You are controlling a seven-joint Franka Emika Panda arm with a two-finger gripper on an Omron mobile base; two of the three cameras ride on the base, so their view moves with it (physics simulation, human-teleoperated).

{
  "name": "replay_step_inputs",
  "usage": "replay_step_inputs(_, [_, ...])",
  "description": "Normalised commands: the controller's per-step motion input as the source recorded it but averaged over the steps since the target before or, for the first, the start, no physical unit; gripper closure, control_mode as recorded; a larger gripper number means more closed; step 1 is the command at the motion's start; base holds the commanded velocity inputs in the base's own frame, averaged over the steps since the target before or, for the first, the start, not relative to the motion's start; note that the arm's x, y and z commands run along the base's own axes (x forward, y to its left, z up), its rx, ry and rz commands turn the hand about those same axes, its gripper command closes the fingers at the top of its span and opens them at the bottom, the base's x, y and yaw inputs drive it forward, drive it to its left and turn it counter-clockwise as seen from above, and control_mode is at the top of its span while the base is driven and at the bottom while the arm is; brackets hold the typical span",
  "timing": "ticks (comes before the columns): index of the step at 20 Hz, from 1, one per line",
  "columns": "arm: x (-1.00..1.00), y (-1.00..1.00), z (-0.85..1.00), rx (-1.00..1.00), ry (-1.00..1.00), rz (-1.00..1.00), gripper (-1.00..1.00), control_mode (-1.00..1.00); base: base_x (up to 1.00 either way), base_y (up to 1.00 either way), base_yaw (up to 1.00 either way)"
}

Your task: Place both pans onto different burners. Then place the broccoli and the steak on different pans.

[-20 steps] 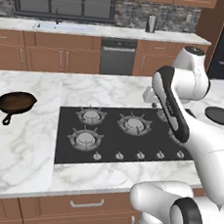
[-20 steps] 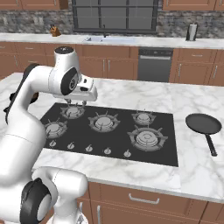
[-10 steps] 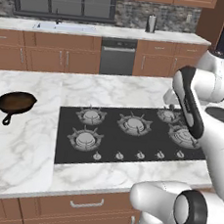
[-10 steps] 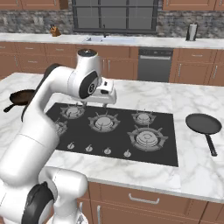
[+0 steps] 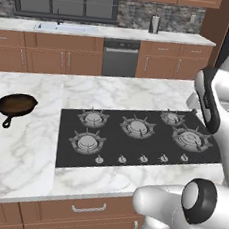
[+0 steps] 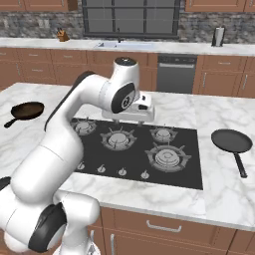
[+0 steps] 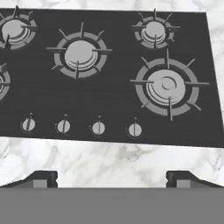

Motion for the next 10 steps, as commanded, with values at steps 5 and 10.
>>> replay_step_inputs(5, [0.05,-0.56,0.00,0.00,0.11,0.00,-1.00,-1.00,0.00,0.00,0.00])
replay_step_inputs(10, [0.00,-0.50,0.00,0.00,0.11,0.00,-1.00,-1.00,0.00,0.00,0.00])
